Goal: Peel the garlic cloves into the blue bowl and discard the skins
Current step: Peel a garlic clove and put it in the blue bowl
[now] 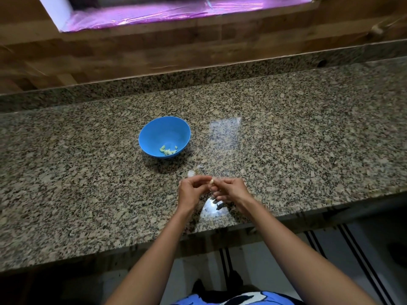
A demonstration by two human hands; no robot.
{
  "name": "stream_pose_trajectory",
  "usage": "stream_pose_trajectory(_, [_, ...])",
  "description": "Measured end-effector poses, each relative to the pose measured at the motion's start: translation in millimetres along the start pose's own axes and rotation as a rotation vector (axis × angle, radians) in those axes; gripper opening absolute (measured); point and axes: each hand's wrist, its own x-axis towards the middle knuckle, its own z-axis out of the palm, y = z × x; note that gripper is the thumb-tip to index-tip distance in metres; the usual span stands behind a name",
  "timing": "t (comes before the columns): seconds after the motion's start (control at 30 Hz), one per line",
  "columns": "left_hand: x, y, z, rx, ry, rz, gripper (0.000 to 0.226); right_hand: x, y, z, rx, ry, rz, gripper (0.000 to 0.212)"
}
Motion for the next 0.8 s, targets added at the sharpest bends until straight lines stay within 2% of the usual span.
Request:
stream_pose_trajectory(0.17, [-5, 7, 1, -0.207, 0.009, -0.230, 0.020, 2, 4, -1, -0.182, 0.062, -0.124, 0.010])
stream_pose_trajectory(0.3, [-5, 10, -2, -0.501, 0.022, -0.423, 0.014, 5, 9, -1, -0.288, 0.134, -0.195, 0.013])
stream_pose_trajectory(0.43, [-3, 8, -4, -0.638, 0.060, -0.515, 0.015, 3, 10, -2, -0.324, 0.240, -0.237, 0.017])
stream_pose_trajectory(0.53, [-3, 5, -7, -0.472, 0.094, -0.421, 0.012, 5, 12, -1, -0.458, 0.293, -0.272, 0.012])
stream_pose_trajectory(0.63, [-6, 1, -13, -0.116, 0.162, -0.194, 0.014, 8, 12, 6, -0.553, 0.319, -0.288, 0.019])
stream_pose_trajectory(0.73, [-10, -11, -34, 0.245, 0.410, 0.114, 0.014, 9, 11, 12, -0.681, 0.315, -0.323, 0.029])
stream_pose_trajectory(0.8, [-9, -18, -53, 0.308, 0.531, 0.169, 0.017, 11, 10, 10, -0.771, 0.322, -0.330, 0.019])
